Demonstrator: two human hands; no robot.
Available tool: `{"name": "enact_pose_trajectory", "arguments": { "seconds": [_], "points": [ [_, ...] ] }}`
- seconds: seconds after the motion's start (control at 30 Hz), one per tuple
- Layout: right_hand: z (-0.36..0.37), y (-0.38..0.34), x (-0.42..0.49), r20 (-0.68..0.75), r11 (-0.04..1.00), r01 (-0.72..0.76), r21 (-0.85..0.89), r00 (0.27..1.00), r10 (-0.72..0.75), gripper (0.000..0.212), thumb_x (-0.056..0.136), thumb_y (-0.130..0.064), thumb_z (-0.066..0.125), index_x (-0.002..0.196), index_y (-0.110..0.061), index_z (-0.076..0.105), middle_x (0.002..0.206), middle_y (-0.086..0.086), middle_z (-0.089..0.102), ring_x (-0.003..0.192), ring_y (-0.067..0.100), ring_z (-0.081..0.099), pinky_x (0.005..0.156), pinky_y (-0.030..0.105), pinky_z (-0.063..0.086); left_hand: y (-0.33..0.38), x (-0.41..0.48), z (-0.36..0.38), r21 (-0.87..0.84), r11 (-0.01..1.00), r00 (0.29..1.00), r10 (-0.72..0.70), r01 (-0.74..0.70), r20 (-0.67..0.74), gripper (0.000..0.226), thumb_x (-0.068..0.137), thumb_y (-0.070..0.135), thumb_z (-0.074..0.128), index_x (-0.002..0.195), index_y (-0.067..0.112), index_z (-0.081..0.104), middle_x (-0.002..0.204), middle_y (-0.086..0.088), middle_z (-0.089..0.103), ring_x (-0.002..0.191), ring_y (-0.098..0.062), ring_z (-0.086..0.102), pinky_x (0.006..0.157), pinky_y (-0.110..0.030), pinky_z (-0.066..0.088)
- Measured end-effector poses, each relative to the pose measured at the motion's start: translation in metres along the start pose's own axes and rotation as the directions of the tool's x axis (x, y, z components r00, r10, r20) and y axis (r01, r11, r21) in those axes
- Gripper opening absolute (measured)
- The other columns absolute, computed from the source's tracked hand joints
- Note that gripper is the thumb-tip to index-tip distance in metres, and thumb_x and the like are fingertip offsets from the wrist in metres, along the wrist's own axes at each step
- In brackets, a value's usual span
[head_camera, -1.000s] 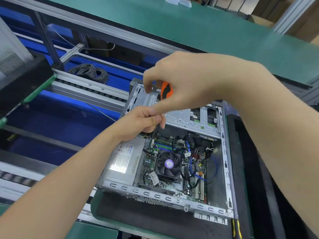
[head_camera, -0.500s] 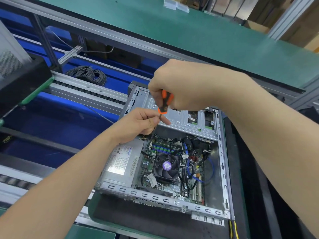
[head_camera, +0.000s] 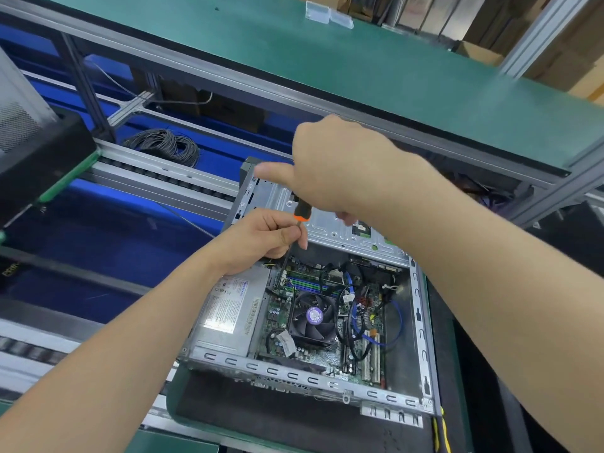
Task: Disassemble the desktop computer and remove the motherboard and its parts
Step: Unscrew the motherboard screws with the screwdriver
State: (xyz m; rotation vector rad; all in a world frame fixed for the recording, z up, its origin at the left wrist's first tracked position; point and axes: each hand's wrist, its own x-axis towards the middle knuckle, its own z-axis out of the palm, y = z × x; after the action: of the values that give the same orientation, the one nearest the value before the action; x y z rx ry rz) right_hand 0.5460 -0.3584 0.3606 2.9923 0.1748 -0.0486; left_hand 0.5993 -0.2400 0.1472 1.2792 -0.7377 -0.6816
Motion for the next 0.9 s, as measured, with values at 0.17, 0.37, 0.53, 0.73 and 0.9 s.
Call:
{"name": "enact_pose_trajectory", "arguments": {
  "seconds": [0.17, 0.37, 0.53, 0.73, 0.9],
  "points": [
    [0.001, 0.005, 0.007, 0.037, 0.988, 0.155, 0.027, 0.987, -0.156, 0.047, 0.103, -0.046, 0.055, 0.069, -0.014, 0.045, 0.063, 0.002, 0.046, 0.049, 0.021, 0.051, 0.045, 0.024, 0.028, 0.003, -0.001, 0.001, -0.029, 1.0, 1.0, 0.004, -0.004, -0.018, 0.025, 0.104, 0.033, 0.057, 0.102, 0.018, 0.077, 0.058, -0.007, 0.024, 0.052, -0.017, 0.021, 0.055, -0.037, 0.015],
    [-0.013, 0.014, -0.001, 0.161, 0.896, 0.444, -0.011, 0.885, -0.437, 0.016, 0.084, -0.009, 0.067, 0.083, -0.025, 0.071, 0.08, -0.01, 0.065, 0.076, 0.015, 0.058, 0.057, 0.027, 0.042, 0.004, -0.002, 0.002, -0.059, 0.998, 1.0, 0.009, -0.01, -0.019, 0.031, 0.1, 0.038, 0.057, 0.108, 0.017, 0.078, 0.059, -0.005, 0.022, 0.054, -0.017, 0.02, 0.055, -0.034, 0.016],
    [-0.009, 0.013, 0.0, 0.168, 0.89, 0.457, -0.003, 0.877, -0.45, 0.028, 0.076, 0.002, 0.059, 0.082, -0.023, 0.071, 0.076, -0.013, 0.059, 0.076, 0.013, 0.057, 0.059, 0.026, 0.041, 0.004, -0.002, 0.0, -0.043, 0.999, 1.0, 0.007, -0.007, 0.006, 0.027, 0.103, 0.033, 0.056, 0.097, 0.017, 0.075, 0.056, 0.005, 0.031, 0.051, -0.014, 0.022, 0.055, -0.032, 0.017],
    [-0.007, 0.015, 0.001, 0.017, 0.96, 0.278, -0.034, 0.961, -0.277, 0.05, 0.087, -0.072, 0.057, 0.084, -0.023, 0.059, 0.075, -0.007, 0.049, 0.065, 0.01, 0.045, 0.056, 0.032, 0.037, 0.002, -0.001, 0.0, -0.043, 0.999, 1.0, 0.028, -0.029, -0.006, 0.026, 0.1, 0.039, 0.06, 0.088, 0.02, 0.073, 0.058, -0.012, 0.029, 0.053, -0.019, 0.019, 0.056, -0.036, 0.016],
    [0.005, 0.001, 0.003, -0.004, 0.994, 0.005, 0.108, 1.0, -0.004, 0.058, 0.1, -0.064, 0.047, 0.068, -0.018, 0.036, 0.056, 0.002, 0.046, 0.044, 0.016, 0.045, 0.045, 0.026, 0.028, 0.0, 0.0, -0.002, -0.046, 0.999, 0.999, 0.016, -0.014, 0.03, 0.034, 0.097, 0.05, 0.066, 0.094, 0.017, 0.075, 0.056, 0.005, 0.032, 0.053, -0.019, 0.021, 0.056, -0.037, 0.016]
  ]
}}
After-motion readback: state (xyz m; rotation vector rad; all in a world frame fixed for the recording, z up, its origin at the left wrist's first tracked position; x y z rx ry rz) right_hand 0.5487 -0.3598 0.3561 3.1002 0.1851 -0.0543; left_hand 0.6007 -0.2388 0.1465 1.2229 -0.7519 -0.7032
